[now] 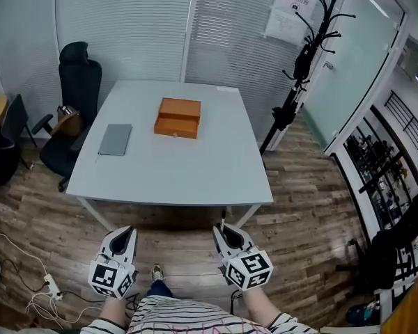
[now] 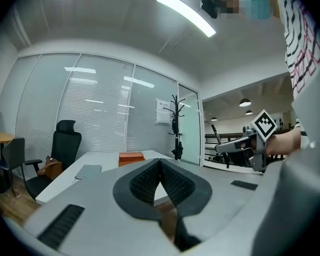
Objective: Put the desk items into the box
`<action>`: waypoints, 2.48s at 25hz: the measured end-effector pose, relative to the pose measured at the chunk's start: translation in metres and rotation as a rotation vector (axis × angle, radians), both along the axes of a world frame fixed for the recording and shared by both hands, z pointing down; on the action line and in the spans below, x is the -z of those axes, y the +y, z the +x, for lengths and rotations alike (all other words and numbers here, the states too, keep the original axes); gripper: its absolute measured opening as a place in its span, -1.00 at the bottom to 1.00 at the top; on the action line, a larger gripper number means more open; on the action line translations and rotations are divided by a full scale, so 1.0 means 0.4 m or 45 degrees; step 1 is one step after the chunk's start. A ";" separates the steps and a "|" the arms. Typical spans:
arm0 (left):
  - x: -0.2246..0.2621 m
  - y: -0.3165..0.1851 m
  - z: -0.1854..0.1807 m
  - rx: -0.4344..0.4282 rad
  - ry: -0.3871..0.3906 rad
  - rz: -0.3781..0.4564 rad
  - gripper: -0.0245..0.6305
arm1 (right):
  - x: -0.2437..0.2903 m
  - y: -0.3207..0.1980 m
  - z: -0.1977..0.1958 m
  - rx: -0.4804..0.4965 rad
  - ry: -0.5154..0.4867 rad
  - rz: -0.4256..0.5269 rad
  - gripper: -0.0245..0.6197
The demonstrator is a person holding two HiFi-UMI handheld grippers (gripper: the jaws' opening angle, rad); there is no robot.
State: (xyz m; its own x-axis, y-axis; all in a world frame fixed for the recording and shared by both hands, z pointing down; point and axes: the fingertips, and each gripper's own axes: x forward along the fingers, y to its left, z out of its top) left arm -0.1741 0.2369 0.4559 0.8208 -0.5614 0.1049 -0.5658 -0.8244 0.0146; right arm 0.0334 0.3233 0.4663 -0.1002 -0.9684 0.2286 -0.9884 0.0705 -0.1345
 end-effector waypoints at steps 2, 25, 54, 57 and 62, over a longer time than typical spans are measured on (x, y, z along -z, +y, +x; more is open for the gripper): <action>0.005 -0.058 0.010 -0.012 0.006 -0.002 -0.86 | 0.003 -0.051 0.010 -0.018 -0.002 -0.002 -0.74; -0.030 -0.544 0.052 -0.140 -0.024 -0.063 -0.86 | -0.011 -0.506 0.061 -0.176 -0.016 -0.031 -0.74; -0.042 -0.800 0.341 0.262 -0.014 -0.094 -0.86 | 0.013 -1.034 0.432 0.278 0.166 -0.051 -0.74; -0.046 -0.807 0.349 0.313 -0.014 -0.099 -0.86 | 0.018 -1.097 0.448 0.341 0.210 -0.048 -0.74; -0.056 -0.813 0.350 0.370 -0.022 -0.117 -0.86 | 0.017 -1.195 0.464 0.415 0.299 -0.058 -0.74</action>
State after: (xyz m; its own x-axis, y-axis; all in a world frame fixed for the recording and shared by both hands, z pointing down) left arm -0.0342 -0.0882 0.4782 0.6246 -0.7602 0.1787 -0.7787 -0.6235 0.0694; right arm 0.2189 -0.1548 0.4596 -0.3403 -0.8827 0.3242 -0.9194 0.3847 0.0824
